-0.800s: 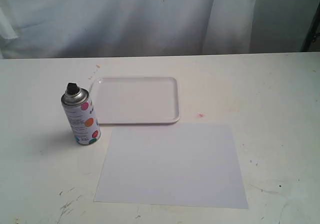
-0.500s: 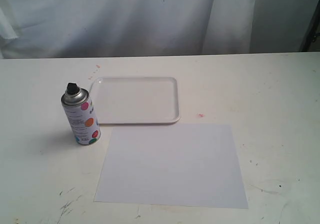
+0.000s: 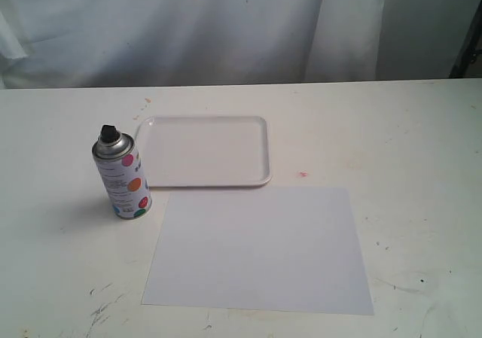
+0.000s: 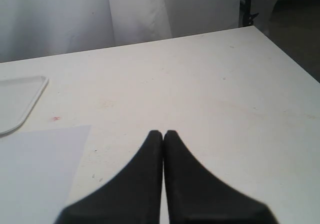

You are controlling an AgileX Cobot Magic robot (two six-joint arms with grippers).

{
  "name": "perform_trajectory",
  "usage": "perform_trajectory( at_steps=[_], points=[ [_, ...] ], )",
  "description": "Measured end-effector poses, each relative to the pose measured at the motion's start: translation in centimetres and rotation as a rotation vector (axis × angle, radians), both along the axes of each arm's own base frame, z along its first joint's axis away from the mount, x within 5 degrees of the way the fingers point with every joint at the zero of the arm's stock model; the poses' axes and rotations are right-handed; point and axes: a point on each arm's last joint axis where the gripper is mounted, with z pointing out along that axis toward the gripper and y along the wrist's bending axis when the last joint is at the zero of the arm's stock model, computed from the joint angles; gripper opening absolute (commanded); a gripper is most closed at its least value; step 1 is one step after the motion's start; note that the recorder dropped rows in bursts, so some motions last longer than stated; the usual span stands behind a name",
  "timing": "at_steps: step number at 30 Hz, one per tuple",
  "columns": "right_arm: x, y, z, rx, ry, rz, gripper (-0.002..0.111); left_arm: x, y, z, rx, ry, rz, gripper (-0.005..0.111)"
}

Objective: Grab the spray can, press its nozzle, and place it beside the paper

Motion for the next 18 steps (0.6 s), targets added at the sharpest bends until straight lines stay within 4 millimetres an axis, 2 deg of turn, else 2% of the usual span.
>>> perform_trajectory(
  at_steps=[5, 11, 18],
  points=[
    [0.0, 0.0, 0.0, 0.000, 0.000, 0.000, 0.000, 0.0, 0.0, 0.1, -0.002, -0.016, -0.001, 0.001],
    [0.0, 0.0, 0.0, 0.000, 0.000, 0.000, 0.000, -0.1, 0.0, 0.6, -0.118, -0.044, -0.018, 0.001],
    [0.0, 0.0, 0.0, 0.000, 0.000, 0.000, 0.000, -1.1, 0.0, 4.6, -0.172, -0.043, -0.021, 0.001]
  ],
)
